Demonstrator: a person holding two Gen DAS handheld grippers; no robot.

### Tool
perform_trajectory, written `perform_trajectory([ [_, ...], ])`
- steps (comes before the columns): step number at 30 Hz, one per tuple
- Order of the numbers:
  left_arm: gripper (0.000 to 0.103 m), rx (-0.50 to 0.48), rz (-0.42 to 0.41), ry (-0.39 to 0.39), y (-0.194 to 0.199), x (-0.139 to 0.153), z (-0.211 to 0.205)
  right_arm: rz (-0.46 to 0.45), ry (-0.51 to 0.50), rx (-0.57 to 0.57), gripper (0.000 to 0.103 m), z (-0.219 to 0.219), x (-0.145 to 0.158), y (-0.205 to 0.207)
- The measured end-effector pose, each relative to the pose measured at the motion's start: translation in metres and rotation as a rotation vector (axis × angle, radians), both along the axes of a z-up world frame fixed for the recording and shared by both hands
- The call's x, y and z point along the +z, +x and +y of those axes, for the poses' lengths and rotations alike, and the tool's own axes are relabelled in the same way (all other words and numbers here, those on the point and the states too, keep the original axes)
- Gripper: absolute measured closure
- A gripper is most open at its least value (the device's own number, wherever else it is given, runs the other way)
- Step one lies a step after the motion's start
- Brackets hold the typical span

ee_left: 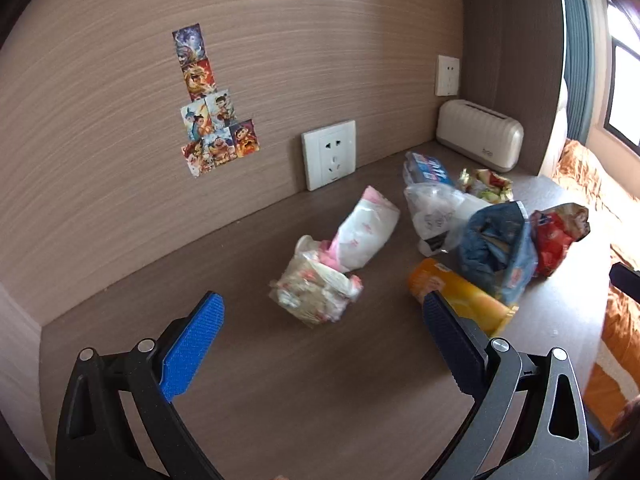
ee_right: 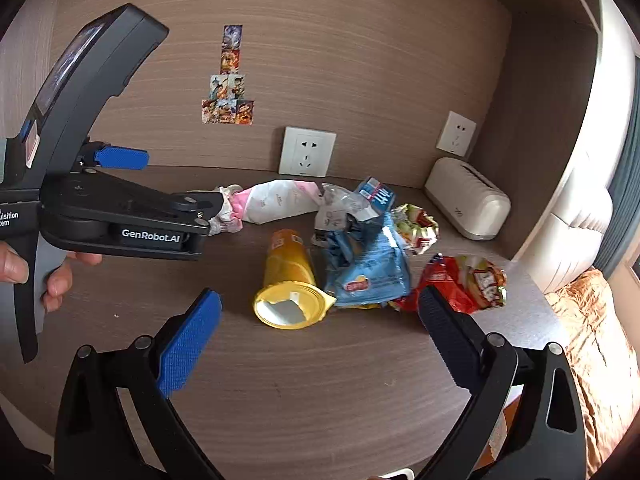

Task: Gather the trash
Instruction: 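Return both tools to the desk toward the white wrapper and yellow can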

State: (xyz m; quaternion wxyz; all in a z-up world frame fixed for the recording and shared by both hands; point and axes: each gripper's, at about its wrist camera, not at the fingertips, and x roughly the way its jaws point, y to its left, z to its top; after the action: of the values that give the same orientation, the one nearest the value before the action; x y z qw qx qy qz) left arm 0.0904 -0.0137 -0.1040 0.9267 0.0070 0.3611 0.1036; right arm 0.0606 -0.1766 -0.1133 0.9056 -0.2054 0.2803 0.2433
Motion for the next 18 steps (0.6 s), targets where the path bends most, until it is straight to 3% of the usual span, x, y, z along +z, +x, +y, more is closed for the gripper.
perform_trajectory([
  [5, 0.005, -0.054, 0.033, -0.018, 0.024, -0.018, 0.016, 0.06, -0.036, 0.017, 0.005, 0.032, -0.026, 0.017],
  [8, 0.006, -0.091, 0.066, -0.049, 0.038, -0.029, 0.023, 0.14, -0.042, 0.017, 0.005, 0.042, -0.041, 0.031],
  [11, 0.017, -0.124, 0.093, -0.063, 0.049, -0.039, 0.025, 0.181, -0.048, -0.011, 0.006, 0.047, -0.05, 0.04],
  [13, 0.034, -0.145, 0.113, -0.072, 0.055, -0.046, 0.025, 0.209, -0.049, -0.027, 0.013, 0.048, -0.056, 0.046],
  [18, 0.041, -0.181, 0.125, -0.077, 0.065, -0.052, 0.027, 0.234, -0.054, -0.065, 0.034, 0.05, -0.065, 0.059],
])
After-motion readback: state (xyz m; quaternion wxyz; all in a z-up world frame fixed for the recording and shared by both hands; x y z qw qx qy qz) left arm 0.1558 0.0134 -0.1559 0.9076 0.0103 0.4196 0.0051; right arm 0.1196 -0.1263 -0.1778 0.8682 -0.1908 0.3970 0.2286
